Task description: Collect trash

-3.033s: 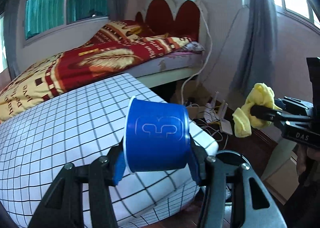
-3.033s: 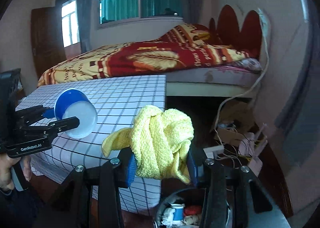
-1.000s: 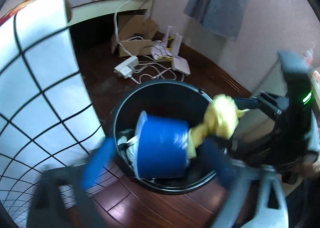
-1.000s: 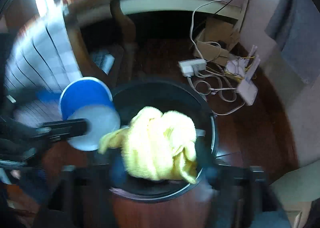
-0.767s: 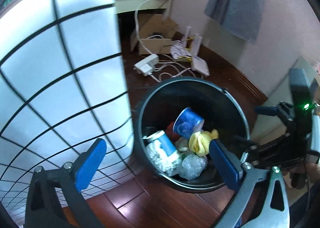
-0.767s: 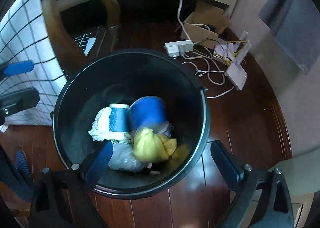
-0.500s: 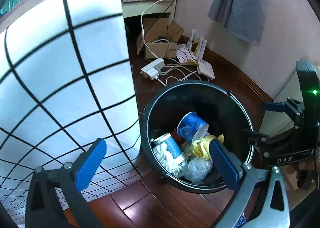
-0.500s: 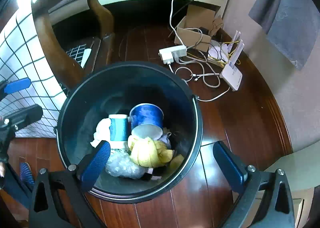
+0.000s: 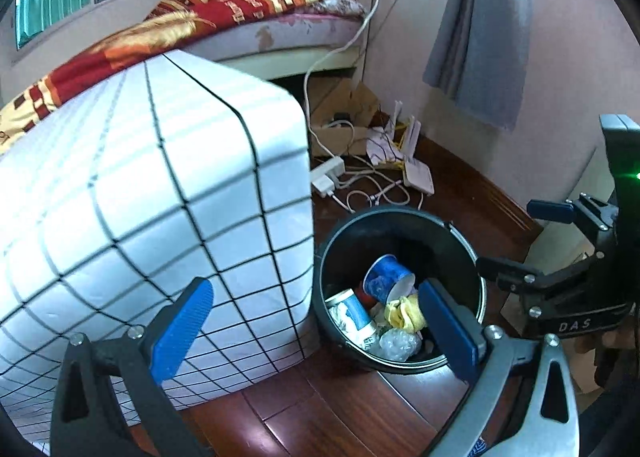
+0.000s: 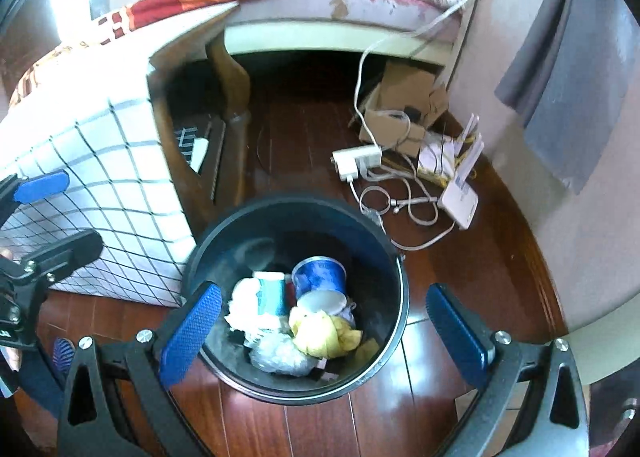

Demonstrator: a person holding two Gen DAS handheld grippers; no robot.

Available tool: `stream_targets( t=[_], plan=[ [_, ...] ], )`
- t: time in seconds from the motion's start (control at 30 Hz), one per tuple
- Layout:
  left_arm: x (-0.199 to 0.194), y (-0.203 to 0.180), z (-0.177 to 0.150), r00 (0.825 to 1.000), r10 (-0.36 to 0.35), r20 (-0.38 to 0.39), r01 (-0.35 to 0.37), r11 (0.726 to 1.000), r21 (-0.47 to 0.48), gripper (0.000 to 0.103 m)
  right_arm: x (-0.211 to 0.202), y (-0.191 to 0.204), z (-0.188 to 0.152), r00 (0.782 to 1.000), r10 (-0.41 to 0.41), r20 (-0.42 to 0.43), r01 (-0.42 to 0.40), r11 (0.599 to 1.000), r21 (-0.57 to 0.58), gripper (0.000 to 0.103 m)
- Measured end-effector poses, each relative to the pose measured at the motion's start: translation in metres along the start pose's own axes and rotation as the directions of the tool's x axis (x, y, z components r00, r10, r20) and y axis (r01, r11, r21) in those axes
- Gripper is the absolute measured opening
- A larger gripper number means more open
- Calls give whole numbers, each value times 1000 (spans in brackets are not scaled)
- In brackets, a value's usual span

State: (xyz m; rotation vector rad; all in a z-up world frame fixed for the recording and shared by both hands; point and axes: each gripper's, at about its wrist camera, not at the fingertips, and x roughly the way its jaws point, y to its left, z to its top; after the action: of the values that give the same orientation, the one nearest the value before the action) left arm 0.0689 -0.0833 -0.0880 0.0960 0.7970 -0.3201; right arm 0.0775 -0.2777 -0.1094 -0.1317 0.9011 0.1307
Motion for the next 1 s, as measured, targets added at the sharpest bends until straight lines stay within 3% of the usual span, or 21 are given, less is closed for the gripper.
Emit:
stream_targets(
  t=[0.37, 0.57, 0.67, 0.83, 1.0],
  plan=[
    [-76, 11, 4, 995, 32, 97, -31, 999, -8, 103, -81, 40, 5, 993, -15, 119, 15, 1000, 3, 103],
    [-126, 0, -14, 981, 62, 182, -66, 998, 19, 103, -144, 53, -21, 966, -125, 225, 99, 987, 125, 103],
    [-145, -1, -25, 977, 69, 201, -76, 997, 27, 103, -163, 55, -34, 965, -115, 237, 76, 983, 169, 103],
    [-160, -4, -36, 976, 75, 203, -86, 995, 46, 103, -191, 61, -38, 958, -126, 259, 79, 979, 187, 103],
    [-172, -4, -29, 971, 68, 229, -76, 997, 26, 103, -219, 66, -31, 927, -165, 337, 116, 980, 161, 103]
  ],
)
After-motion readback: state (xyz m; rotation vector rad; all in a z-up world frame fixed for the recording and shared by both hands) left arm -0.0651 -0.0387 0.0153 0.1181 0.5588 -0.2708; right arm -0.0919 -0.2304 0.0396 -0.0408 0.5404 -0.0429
